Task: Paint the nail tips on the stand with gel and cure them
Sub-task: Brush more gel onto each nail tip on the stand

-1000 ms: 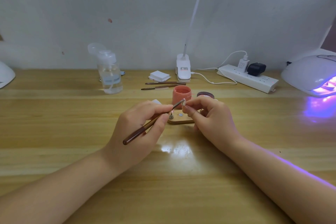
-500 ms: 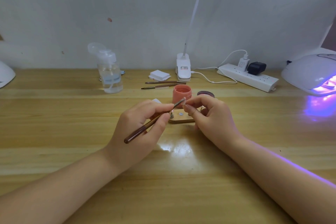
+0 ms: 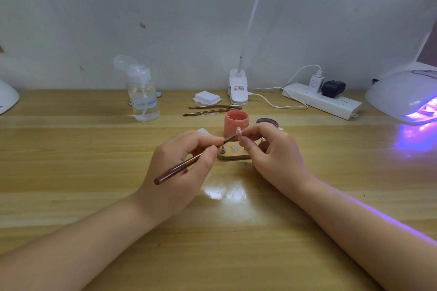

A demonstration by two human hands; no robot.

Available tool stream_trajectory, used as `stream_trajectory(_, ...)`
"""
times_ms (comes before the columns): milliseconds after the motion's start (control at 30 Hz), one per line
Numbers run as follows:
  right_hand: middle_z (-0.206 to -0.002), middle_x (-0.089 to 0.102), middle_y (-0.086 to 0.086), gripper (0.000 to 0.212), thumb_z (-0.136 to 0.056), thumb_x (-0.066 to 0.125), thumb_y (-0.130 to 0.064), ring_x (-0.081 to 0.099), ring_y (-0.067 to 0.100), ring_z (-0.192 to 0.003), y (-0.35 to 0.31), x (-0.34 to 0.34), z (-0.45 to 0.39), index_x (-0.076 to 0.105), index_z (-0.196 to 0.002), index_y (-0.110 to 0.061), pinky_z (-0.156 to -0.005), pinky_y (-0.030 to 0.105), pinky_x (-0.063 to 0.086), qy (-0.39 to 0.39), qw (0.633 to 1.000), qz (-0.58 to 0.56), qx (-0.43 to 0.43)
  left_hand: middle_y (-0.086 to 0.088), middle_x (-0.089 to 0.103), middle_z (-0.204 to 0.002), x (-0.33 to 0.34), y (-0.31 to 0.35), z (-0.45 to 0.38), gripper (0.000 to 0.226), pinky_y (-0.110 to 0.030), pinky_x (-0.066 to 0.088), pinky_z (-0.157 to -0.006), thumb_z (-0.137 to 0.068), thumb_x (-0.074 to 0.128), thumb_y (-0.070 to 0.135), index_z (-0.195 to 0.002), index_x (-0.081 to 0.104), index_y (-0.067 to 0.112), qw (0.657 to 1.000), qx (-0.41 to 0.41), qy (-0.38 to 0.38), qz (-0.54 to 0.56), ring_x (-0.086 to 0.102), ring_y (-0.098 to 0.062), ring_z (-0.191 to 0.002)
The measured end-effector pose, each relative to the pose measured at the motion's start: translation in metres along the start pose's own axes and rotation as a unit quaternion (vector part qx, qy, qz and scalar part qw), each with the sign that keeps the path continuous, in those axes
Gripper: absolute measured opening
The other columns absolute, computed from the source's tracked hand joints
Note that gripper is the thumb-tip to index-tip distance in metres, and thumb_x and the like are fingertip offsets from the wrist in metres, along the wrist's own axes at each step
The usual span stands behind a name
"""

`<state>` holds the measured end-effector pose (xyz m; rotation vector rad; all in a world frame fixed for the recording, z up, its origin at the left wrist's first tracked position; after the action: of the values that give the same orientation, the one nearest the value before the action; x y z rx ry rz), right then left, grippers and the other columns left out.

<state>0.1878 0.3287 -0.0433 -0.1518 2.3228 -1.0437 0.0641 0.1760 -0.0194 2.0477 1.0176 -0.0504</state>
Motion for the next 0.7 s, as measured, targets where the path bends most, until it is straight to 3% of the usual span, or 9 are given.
stream_trajectory(133, -0.078, 0.066, -0.011, 0.003, -0.09, 0.066, -0.021, 0.056, 0.032, -0.057, -0.004, -0.001, 0.0, 0.068, -0.088, -0.02, -0.058, 0.043, 0.05, 0.005, 1.0, -0.005, -0.004, 0.011, 0.071, -0.091, -0.002, -0.002, 0.002, 0.02, -0.019, 0.05, -0.074, -0.086, 0.051, 0.031, -0.094, 0.068, 0.025, 1.0, -0.008, 0.007, 0.026, 0.067, -0.014, -0.085)
stream_trajectory(200, -0.08, 0.068, -0.011, 0.005, -0.091, 0.065, -0.024, 0.058, 0.031, -0.06, -0.007, -0.002, 0.001, 0.069, -0.089, -0.021, -0.06, 0.045, 0.051, 0.002, 1.0, -0.013, -0.004, 0.012, 0.071, -0.093, -0.001, -0.002, 0.001, 0.02, -0.019, 0.05, -0.077, -0.087, 0.052, 0.033, -0.099, 0.067, 0.027, 0.999, -0.018, 0.016, 0.033, 0.068, -0.013, -0.089)
stream_trajectory(300, -0.079, 0.067, -0.013, 0.005, -0.091, 0.065, -0.02, 0.06, 0.025, -0.061, -0.008, -0.003, 0.001, 0.068, -0.088, -0.023, -0.061, 0.044, 0.052, -0.001, 1.0, -0.009, -0.006, 0.013, 0.072, -0.097, 0.001, -0.003, 0.0, 0.021, -0.023, 0.052, -0.081, -0.087, 0.053, 0.036, -0.103, 0.067, 0.032, 0.999, -0.035, 0.01, 0.039, 0.069, -0.014, -0.095)
stream_trajectory(467, -0.071, 0.063, -0.018, 0.004, -0.09, 0.066, -0.022, 0.056, 0.016, -0.056, -0.008, -0.003, 0.001, 0.068, -0.088, -0.022, -0.059, 0.037, 0.049, 0.008, 1.0, -0.008, -0.007, 0.007, 0.071, -0.087, 0.0, -0.003, 0.002, 0.02, -0.021, 0.051, -0.072, -0.086, 0.051, 0.031, -0.092, 0.069, 0.024, 0.999, -0.016, -0.006, 0.036, 0.067, -0.016, -0.082)
stream_trajectory(567, -0.072, 0.063, -0.021, 0.004, -0.09, 0.066, -0.023, 0.055, 0.007, -0.057, -0.01, -0.003, 0.002, 0.069, -0.089, -0.021, -0.06, 0.033, 0.049, 0.01, 1.0, -0.003, -0.012, 0.007, 0.071, -0.089, -0.001, -0.004, 0.002, 0.02, -0.018, 0.049, -0.073, -0.086, 0.051, 0.033, -0.094, 0.067, 0.025, 0.999, -0.026, 0.016, 0.044, 0.067, -0.015, -0.085)
stream_trajectory(700, -0.077, 0.065, -0.014, 0.005, -0.091, 0.065, -0.017, 0.054, 0.006, -0.059, -0.011, -0.003, 0.002, 0.07, -0.092, -0.018, -0.061, 0.03, 0.047, 0.007, 0.999, 0.027, -0.025, 0.007, 0.073, -0.096, 0.001, -0.003, 0.001, 0.016, -0.031, 0.054, -0.08, -0.088, 0.058, 0.03, -0.1, 0.068, 0.029, 0.998, -0.044, 0.014, 0.043, 0.068, -0.018, -0.094)
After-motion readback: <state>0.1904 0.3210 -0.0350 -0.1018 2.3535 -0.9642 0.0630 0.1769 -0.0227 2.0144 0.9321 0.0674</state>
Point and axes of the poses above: each hand's wrist, its own z-axis away from the middle knuckle, its own x-axis out of the palm, y = z × x, the point moved 2 cm from there along -z, towards the middle knuckle
